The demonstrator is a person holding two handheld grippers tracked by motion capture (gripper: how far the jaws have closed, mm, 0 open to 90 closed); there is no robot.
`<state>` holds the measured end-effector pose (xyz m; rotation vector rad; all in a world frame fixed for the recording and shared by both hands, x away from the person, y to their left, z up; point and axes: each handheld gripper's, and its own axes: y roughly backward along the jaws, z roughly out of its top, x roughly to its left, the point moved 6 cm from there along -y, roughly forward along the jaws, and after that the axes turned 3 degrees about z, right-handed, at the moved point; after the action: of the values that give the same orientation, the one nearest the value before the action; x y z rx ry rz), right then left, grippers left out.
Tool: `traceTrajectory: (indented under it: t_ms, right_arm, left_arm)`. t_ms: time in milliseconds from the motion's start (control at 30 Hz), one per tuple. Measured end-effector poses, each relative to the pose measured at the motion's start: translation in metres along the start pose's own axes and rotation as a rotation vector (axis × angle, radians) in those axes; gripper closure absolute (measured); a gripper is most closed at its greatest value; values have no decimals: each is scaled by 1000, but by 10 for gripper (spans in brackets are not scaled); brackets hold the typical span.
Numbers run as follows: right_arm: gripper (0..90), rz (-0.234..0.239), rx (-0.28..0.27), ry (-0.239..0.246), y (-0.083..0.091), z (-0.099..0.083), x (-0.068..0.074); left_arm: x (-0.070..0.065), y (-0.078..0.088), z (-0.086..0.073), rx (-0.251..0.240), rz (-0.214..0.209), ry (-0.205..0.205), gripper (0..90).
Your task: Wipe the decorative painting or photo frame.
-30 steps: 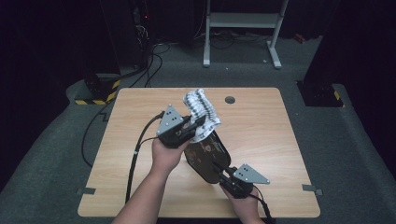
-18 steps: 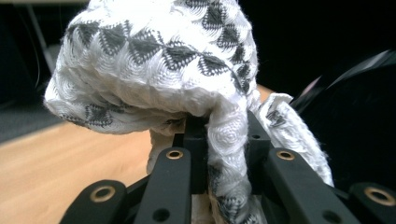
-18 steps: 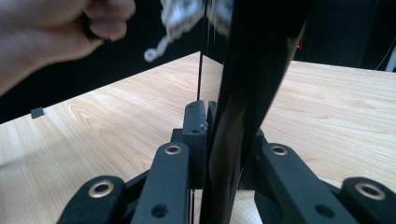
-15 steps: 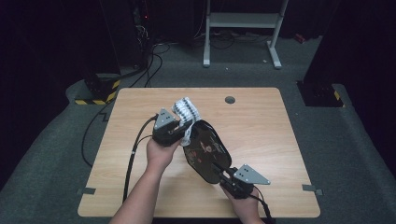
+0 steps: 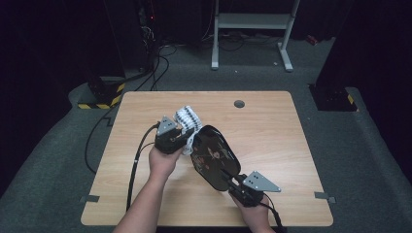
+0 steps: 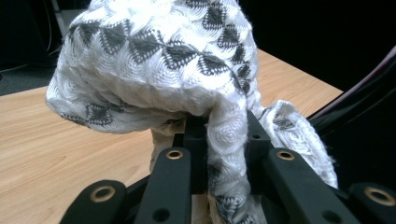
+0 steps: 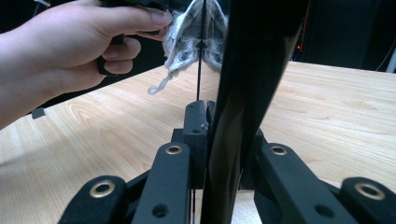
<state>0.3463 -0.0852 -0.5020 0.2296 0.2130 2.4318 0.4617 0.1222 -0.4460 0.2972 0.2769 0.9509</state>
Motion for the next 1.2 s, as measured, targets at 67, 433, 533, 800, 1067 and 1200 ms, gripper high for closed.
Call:
traceTrajectory:
  t_ms: [67,433,533,800,1067,1200]
  right_arm:
    - [800,1,0,1,0,0,0]
    - [801,0,-2,-1,-1,0,1]
    - [799,-1,0,-2,0,0,-1]
    - [799,-3,-3,0,0,0,0]
    - [800,-3,-3,-1,0,0,0]
    - [799,-4,-3,0,0,0,0]
  left_arm:
    - [-5,5,6,-31,-22,5,770]
    - [-21,20,19,-94,-37,-41,769]
    - [-7,12,3,-64,-3,-17,770]
    - [18,-6,-52,71,3,70,771]
    - [19,-4,-66,78,-18,122,770]
    - [17,6,-44,9,-33,129,770]
